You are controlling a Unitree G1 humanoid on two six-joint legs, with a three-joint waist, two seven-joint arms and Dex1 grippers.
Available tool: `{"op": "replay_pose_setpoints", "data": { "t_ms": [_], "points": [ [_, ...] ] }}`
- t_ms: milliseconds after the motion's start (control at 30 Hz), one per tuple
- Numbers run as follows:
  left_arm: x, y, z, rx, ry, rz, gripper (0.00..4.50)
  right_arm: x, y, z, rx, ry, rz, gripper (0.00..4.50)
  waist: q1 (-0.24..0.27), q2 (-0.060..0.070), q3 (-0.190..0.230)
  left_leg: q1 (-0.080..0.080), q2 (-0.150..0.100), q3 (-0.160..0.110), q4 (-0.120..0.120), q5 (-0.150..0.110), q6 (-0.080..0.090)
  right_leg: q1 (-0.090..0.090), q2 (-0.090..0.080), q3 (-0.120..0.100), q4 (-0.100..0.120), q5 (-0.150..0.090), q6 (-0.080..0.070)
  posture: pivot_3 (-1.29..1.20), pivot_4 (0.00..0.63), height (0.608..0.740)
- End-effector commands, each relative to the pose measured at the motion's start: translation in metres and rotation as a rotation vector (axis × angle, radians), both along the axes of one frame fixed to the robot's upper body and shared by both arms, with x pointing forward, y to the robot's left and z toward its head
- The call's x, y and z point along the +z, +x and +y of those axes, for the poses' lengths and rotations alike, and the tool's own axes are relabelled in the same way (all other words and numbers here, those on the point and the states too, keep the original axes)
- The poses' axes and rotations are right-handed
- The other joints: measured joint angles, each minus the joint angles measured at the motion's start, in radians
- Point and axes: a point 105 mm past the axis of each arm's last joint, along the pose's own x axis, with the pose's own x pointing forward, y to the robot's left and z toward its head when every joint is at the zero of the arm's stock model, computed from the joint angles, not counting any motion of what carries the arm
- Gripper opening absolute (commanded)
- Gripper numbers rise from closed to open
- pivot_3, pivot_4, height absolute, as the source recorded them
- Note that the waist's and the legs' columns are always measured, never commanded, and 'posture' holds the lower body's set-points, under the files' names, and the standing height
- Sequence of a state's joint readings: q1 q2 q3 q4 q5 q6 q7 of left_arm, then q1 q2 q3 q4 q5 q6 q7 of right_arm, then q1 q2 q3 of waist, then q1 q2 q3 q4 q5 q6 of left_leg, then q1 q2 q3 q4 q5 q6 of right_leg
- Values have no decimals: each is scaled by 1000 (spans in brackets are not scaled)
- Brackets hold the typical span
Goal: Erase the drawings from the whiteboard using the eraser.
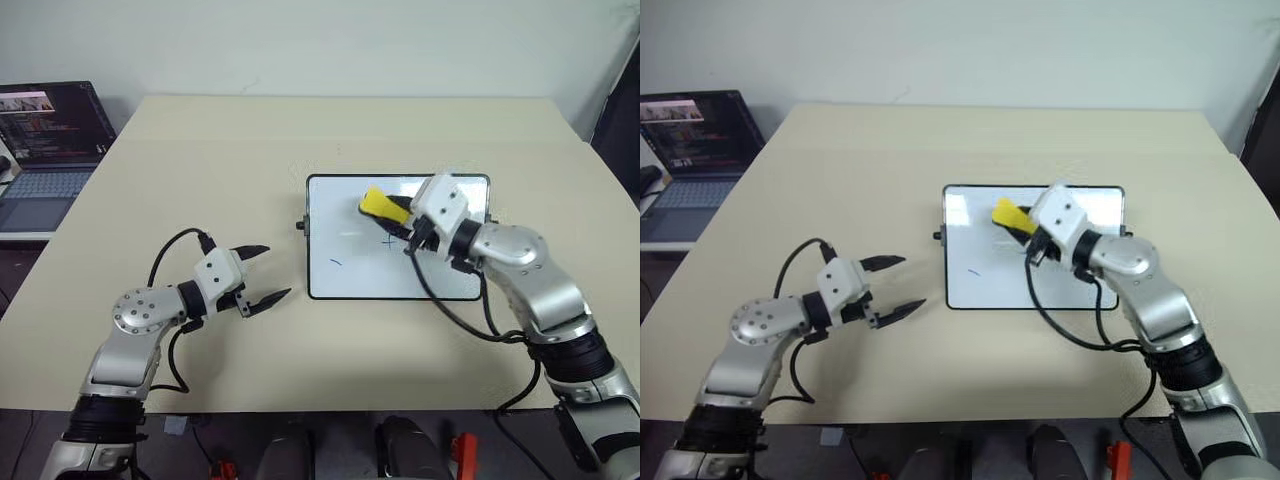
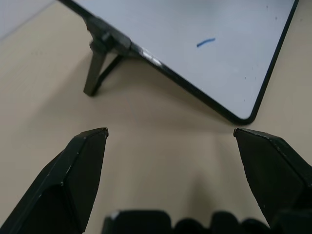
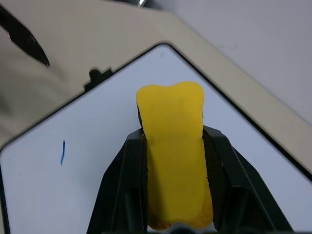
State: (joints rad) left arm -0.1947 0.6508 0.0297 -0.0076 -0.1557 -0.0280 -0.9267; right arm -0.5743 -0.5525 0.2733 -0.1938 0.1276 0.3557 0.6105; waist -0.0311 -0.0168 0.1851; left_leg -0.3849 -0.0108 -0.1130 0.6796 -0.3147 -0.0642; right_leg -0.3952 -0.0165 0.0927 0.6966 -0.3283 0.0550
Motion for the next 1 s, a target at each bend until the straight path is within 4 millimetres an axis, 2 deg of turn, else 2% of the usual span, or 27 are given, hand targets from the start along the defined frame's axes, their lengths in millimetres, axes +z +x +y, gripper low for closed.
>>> {"op": "replay_pose_setpoints", "data": {
  "t_ms": [33, 167, 333, 567, 767, 1000],
  "points": [
    [7, -5, -6, -19, -15, -23, 4500, -5, -9, 16, 71, -9, -46, 1144, -3, 0, 0, 0, 0, 0, 0, 0, 0, -1, 0, 0, 0, 0, 0, 0, 150, 740],
    [1, -14, -3, -26, -15, 41, 4500, -24, -12, 24, 97, -22, -11, 1144, -13, 0, 0, 0, 1, 1, -1, 0, 0, -2, 1, 1, 2, 0, 0, 0, 150, 740],
    [-4, -18, -4, -29, -9, 79, 4500, -13, -14, 41, 144, 10, -18, 1144, -24, 0, 0, 1, 1, 0, -1, 0, 1, -1, 2, 0, 4, 0, -1, 0, 150, 740],
    [-5, -18, -6, -32, -13, 82, 4500, -20, -13, 58, 178, -22, 1, 1144, -26, 0, 0, 2, 1, -2, -1, 1, 1, 0, 2, -2, 5, 1, -1, 0, 150, 740],
    [-9, -21, -6, -41, -5, 104, 4500, -38, -4, 59, 145, -78, 21, 1143, -26, 0, 0, 2, 1, -2, -1, 1, 1, 0, 2, -2, 5, 1, -2, 0, 150, 740],
    [-10, -22, -7, -45, -4, 112, 4500, -67, 9, 53, 48, -215, 56, 1135, -28, 0, 0, 5, 1, -2, 0, 2, 2, 1, 2, -2, 10, 1, -2, 0, 150, 740]
  ]
}}
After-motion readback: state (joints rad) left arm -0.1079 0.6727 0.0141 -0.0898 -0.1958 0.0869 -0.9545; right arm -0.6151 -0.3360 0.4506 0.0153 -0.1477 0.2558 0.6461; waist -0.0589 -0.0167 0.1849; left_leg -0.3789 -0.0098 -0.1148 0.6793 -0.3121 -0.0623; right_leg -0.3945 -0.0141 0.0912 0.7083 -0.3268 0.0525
